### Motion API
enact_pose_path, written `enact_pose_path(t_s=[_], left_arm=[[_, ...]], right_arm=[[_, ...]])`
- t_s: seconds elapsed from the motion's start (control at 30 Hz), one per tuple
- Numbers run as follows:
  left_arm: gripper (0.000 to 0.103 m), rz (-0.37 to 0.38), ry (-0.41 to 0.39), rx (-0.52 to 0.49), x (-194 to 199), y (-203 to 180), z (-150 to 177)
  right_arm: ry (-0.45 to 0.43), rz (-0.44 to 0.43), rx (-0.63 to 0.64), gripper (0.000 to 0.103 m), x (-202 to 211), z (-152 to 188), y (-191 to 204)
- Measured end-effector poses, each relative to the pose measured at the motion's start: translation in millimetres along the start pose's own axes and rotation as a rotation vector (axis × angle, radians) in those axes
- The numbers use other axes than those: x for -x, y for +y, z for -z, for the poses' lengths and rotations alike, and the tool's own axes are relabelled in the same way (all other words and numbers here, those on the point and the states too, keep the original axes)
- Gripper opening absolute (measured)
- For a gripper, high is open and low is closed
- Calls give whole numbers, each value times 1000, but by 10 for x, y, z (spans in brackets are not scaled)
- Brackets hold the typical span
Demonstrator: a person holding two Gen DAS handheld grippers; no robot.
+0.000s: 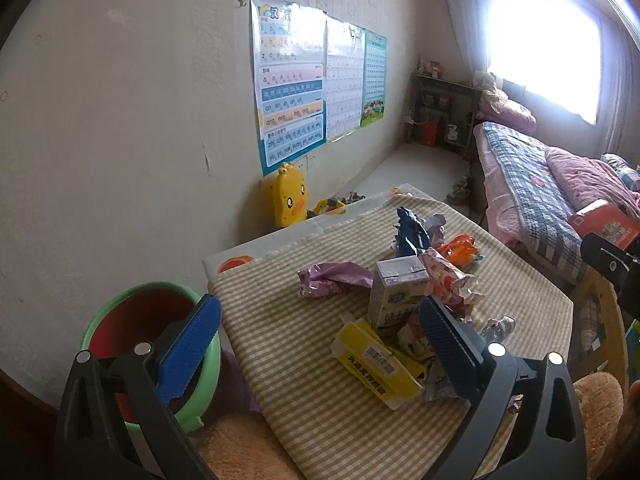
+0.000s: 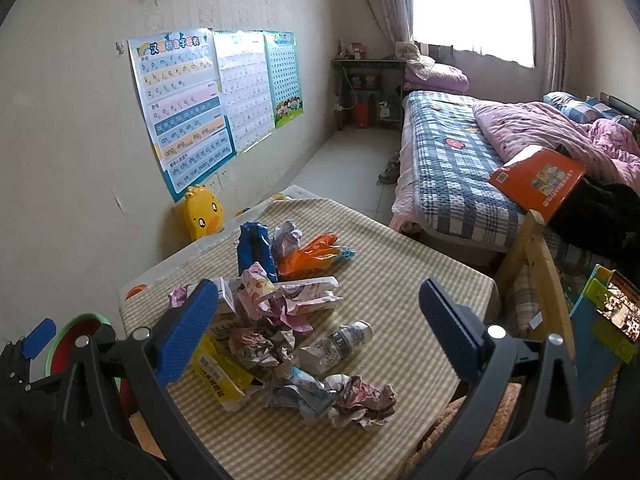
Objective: Collect trash
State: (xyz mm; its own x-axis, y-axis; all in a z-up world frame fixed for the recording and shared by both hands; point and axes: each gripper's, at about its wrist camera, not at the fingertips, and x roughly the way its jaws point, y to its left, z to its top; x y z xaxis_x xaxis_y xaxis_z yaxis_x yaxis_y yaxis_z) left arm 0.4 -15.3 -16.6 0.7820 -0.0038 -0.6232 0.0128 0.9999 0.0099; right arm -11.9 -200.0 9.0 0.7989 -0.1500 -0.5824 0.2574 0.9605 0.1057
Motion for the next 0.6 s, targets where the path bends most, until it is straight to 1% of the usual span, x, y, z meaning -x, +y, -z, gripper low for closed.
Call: enact_pose_path(t_s=[0.33,0.6], left_arm=[[95,-8,-5,-4,-12,20,-10],[95,-12,9,-7,-33,44,-4]], right_arm=[[-4,-3,-11,99,0,20,-36],[-2,-2,-10,99,-9,24,-29]])
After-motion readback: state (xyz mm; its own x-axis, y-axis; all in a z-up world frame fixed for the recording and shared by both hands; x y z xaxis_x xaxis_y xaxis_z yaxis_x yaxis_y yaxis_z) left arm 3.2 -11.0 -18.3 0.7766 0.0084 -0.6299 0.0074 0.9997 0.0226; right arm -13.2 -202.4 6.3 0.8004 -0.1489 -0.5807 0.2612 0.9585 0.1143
